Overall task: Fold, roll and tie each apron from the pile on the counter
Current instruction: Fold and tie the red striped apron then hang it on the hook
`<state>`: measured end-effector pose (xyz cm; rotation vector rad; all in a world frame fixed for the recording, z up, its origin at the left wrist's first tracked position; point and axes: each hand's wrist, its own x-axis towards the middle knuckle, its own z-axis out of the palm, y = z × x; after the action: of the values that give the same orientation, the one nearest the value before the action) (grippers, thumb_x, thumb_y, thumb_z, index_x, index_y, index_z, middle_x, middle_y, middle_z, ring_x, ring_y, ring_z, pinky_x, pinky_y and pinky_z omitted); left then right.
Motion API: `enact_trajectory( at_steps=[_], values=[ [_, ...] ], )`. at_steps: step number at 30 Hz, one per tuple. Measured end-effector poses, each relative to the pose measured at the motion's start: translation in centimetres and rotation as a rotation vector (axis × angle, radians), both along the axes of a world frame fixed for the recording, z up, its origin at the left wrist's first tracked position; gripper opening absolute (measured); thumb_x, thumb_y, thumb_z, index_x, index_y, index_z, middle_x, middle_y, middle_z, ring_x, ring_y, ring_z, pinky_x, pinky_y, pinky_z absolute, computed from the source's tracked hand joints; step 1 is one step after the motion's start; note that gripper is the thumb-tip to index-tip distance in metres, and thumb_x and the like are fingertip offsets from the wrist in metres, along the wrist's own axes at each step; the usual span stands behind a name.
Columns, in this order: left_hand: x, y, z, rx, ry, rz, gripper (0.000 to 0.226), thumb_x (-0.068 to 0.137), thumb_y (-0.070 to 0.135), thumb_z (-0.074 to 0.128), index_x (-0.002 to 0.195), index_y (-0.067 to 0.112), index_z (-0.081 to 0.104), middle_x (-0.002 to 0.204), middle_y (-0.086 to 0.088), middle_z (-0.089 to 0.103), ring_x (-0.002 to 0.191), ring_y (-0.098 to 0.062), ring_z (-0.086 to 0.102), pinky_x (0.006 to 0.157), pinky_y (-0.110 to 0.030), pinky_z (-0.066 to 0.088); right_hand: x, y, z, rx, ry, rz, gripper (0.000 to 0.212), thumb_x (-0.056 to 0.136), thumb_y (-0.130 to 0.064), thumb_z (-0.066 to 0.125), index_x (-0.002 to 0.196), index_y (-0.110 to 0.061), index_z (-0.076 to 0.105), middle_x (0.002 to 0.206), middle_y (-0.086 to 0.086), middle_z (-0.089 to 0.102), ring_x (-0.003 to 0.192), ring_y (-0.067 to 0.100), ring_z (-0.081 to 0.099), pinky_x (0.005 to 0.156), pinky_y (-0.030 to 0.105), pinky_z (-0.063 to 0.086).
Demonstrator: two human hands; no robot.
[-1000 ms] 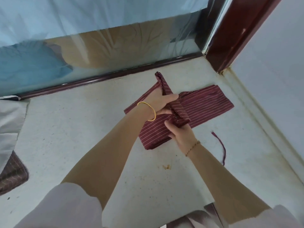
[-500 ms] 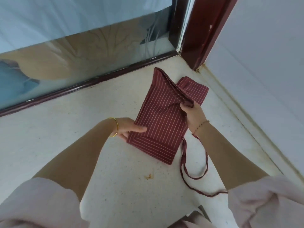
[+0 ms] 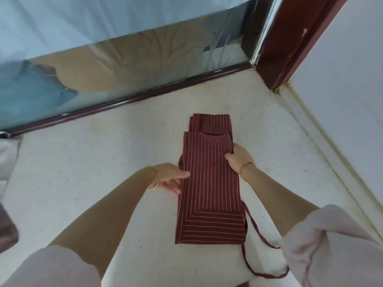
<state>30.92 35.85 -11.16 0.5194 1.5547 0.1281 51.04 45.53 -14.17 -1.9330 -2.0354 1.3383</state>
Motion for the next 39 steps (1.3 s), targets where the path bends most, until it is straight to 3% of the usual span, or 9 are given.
enact_trajectory(
  at_steps=[3,6,10,16,22,26,28,33,39],
  values=[
    [0.4,2.7,-0.5,0.288,0.15,0.274,0.025,0.09,0.024,0.062,0.105,0.005,0.058,0.093,-0.013,0.06,0.078,-0.019,0.061,0.064,-0.027,0.056,0.1,0.5,0.2,0.087,0.038,0.015,0.01,0.092,-0.017,0.044,0.097,-0.015,0.052,0.083,-0.001,0.057,0.074,0.016,0.055,0.063,0.027,0.042],
    [0.9,5.1,-1.3,0.524,0.411,0.144,0.032,0.087,0.027,0.064,0.069,0.012,0.043,0.069,-0.003,0.053,0.065,-0.019,0.054,0.065,-0.036,0.053,0.4,1.0,0.1,0.088,0.141,0.004,0.01,0.09,-0.014,0.044,0.08,-0.015,0.048,0.074,0.0,0.052,0.065,0.014,0.049,0.057,0.025,0.038],
    [1.6,6.6,-2.2,0.61,0.615,-0.073,0.018,0.094,0.025,0.053,0.091,0.012,0.041,0.075,0.001,0.049,0.074,-0.022,0.053,0.063,-0.03,0.041,0.7,2.1,-0.1,0.1,0.147,0.06,0.02,0.097,-0.021,0.039,0.106,-0.008,0.052,0.092,0.009,0.063,0.082,0.024,0.06,0.076,0.037,0.051],
    [1.1,8.5,-2.5,0.686,0.692,-0.214,0.013,0.101,0.026,0.034,0.104,0.014,0.029,0.067,-0.003,0.049,0.056,-0.017,0.048,0.05,-0.028,0.04,0.3,3.6,-1.0,0.105,0.121,-0.049,0.021,0.094,-0.034,0.048,0.1,-0.014,0.048,0.081,0.003,0.058,0.07,0.016,0.055,0.065,0.033,0.048],
    [1.0,9.7,-3.0,0.633,0.621,-0.005,0.023,0.102,0.026,0.031,0.116,0.007,0.032,0.071,-0.004,0.052,0.058,-0.016,0.05,0.049,-0.027,0.04,-0.2,4.4,-1.5,0.323,-0.105,0.169,0.018,0.101,-0.03,0.032,0.104,-0.013,0.037,0.064,-0.003,0.048,0.053,0.015,0.047,0.046,0.028,0.037],
    [0.7,10.0,-3.0,0.581,0.555,0.11,0.04,0.1,0.033,0.038,0.129,0.006,0.034,0.107,-0.008,0.055,0.084,-0.017,0.05,0.069,-0.029,0.041,-0.6,5.2,-1.7,0.314,-0.109,0.128,0.022,0.102,-0.028,0.028,0.106,-0.009,0.038,0.061,-0.003,0.045,0.05,0.013,0.042,0.044,0.026,0.031],
    [0.5,10.0,-3.2,0.574,0.548,0.1,0.042,0.098,0.036,0.043,0.126,0.006,0.038,0.107,-0.009,0.054,0.085,-0.018,0.051,0.069,-0.028,0.04,-0.9,5.6,-1.8,0.301,-0.123,0.117,0.022,0.102,-0.027,0.027,0.106,-0.009,0.038,0.06,-0.003,0.044,0.049,0.012,0.04,0.044,0.026,0.03],
    [0.6,10.0,-4.0,0.594,0.644,0.044,0.025,0.1,0.027,0.039,0.11,0.004,0.044,0.073,0.003,0.045,0.063,-0.01,0.045,0.051,-0.021,0.036,-1.5,6.1,-1.8,0.292,-0.193,0.122,0.022,0.103,-0.029,0.026,0.108,-0.011,0.037,0.061,-0.002,0.045,0.05,0.012,0.041,0.045,0.027,0.03],
    [1.0,10.3,-3.5,0.544,0.686,0.086,0.025,0.099,0.028,0.041,0.111,0.007,0.04,0.086,-0.007,0.055,0.069,-0.018,0.053,0.062,-0.031,0.045,-1.9,6.8,-1.6,0.23,-0.22,0.078,0.025,0.103,-0.029,0.027,0.109,-0.008,0.039,0.066,-0.003,0.045,0.056,0.012,0.044,0.049,0.027,0.033]
  ],
)
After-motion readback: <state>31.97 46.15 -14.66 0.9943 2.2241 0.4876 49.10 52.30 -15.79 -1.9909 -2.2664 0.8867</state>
